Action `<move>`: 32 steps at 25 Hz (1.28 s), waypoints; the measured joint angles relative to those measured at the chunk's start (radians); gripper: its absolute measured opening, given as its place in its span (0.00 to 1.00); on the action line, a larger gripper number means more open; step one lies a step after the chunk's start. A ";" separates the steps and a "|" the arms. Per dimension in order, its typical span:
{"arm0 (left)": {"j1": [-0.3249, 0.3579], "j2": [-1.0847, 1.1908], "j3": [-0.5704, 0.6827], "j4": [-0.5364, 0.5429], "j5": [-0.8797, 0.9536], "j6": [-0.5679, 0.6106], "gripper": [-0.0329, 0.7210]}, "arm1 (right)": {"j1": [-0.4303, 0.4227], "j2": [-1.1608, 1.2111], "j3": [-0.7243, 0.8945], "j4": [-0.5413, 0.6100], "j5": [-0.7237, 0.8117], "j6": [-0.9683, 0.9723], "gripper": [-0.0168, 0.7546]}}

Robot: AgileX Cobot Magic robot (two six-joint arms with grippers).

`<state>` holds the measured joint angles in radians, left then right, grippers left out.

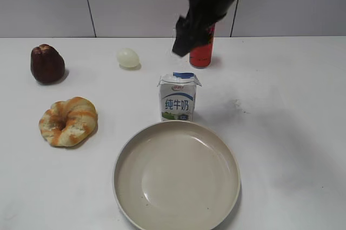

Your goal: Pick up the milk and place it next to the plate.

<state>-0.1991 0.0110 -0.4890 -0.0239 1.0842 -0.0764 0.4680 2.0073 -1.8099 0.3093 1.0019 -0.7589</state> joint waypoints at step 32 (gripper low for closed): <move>0.000 0.000 0.000 0.000 0.000 0.000 0.32 | -0.466 -1.016 0.804 -0.205 0.144 0.642 0.77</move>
<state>-0.1991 0.0110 -0.4890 -0.0239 1.0842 -0.0764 0.0017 0.9912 -1.0061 0.1045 1.1462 -0.1172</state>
